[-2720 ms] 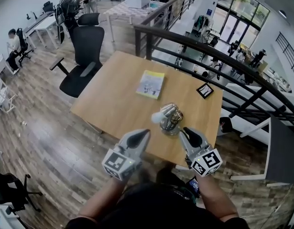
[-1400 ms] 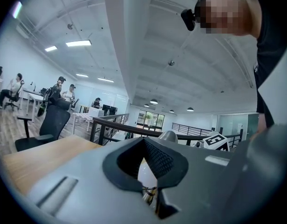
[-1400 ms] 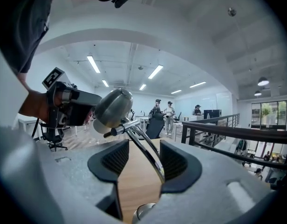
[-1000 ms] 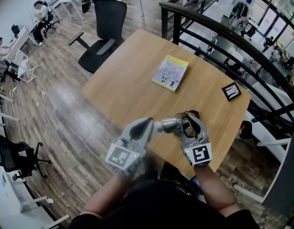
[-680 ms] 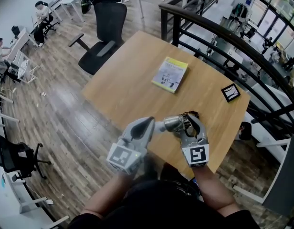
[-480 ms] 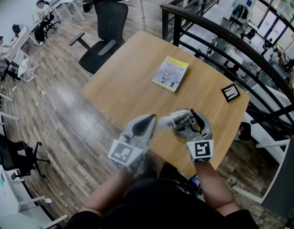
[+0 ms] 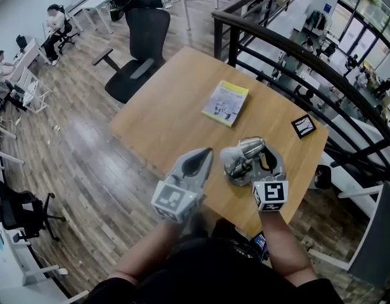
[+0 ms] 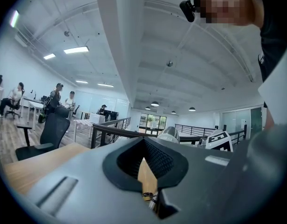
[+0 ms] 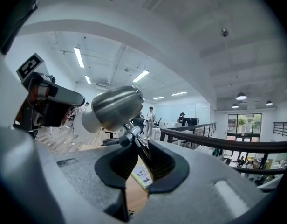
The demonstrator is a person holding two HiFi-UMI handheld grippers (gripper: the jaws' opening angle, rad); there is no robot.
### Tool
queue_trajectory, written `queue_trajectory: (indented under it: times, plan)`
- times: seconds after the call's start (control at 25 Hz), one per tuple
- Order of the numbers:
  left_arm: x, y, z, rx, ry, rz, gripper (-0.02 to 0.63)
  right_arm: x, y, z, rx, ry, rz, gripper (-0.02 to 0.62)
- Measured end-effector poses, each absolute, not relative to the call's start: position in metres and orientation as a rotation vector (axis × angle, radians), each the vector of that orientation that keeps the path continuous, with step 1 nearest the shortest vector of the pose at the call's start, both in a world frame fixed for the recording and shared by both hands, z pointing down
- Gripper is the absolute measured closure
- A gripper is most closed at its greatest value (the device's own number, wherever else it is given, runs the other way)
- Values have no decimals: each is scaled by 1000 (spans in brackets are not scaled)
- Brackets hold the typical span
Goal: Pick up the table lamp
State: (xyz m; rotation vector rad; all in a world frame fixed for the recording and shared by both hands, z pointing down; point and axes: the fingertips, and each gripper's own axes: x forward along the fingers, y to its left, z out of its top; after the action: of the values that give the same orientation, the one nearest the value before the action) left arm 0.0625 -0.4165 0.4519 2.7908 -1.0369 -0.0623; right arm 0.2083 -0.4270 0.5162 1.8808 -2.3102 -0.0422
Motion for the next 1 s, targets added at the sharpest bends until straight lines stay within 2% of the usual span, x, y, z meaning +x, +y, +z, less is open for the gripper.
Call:
queue_trajectory:
  times: [1.0]
  plan:
    - [25, -424, 399, 2826, -1139, -158, 604, 156, -412, 419, 2014, -2305, -129, 537]
